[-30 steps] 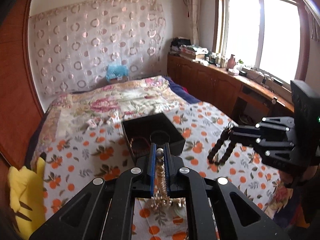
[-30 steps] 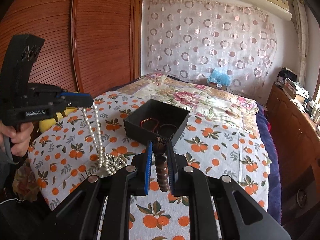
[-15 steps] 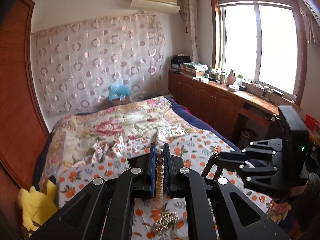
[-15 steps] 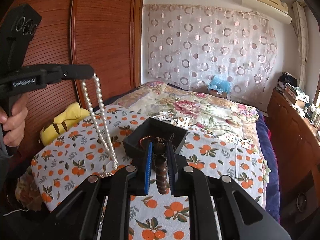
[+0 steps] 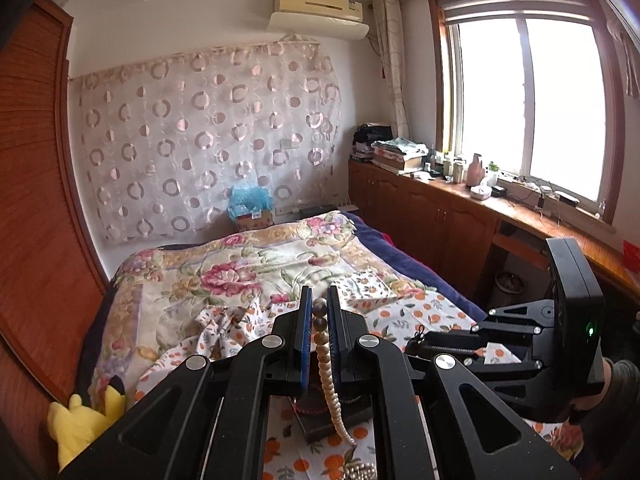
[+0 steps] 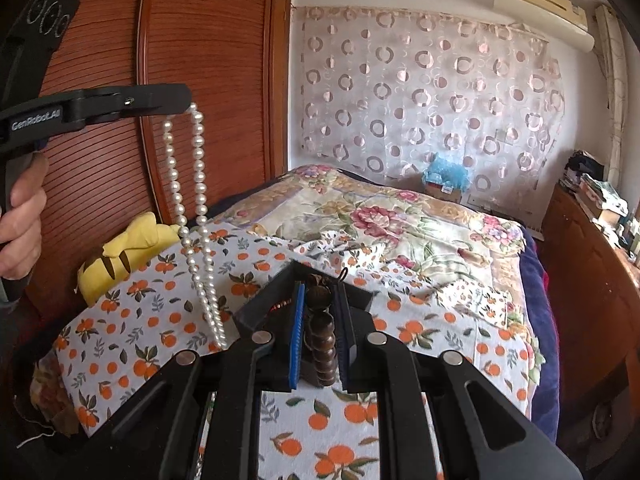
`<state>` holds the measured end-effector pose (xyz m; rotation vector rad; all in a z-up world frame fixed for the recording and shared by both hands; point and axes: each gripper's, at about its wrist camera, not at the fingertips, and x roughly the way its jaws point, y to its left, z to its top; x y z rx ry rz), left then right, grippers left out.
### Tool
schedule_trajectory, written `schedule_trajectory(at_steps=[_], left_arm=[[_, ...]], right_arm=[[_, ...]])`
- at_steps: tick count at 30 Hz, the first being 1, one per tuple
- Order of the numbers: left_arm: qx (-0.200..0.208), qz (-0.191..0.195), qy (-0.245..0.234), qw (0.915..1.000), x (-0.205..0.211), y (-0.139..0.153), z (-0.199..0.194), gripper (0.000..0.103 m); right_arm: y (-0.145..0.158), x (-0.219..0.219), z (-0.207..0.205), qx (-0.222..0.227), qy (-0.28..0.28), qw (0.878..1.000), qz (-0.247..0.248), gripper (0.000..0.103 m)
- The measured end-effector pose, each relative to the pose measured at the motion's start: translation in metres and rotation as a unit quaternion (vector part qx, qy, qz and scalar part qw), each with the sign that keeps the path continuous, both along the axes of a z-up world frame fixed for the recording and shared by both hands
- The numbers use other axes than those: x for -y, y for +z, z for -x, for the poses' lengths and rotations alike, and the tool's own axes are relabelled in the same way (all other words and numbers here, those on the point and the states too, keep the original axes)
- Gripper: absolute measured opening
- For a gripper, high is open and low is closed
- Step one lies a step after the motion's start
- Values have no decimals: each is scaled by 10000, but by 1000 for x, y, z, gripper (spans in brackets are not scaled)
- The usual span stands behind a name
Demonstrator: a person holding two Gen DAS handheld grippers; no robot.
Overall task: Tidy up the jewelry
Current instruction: 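Lift the pearls and bead bracelet into the black box and release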
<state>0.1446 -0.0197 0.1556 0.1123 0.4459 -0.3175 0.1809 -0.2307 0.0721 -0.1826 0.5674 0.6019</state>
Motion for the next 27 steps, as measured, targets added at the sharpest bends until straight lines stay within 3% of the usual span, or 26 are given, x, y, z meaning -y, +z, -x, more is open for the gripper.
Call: schedule_trajectory(at_steps=[8, 16, 27], left_arm=[[-131, 132, -71, 9998, 0, -7, -28, 7], [-710, 227, -118, 9971, -2, -62, -53, 7], [-1272, -52, -138, 9918, 6, -134, -63, 7]], right_arm=[[5, -11, -27, -2, 148, 9998, -107, 16], [-4, -17, -54, -64, 217, 9996, -169, 16], [-48, -33, -93, -525, 277, 9981, -158, 16]])
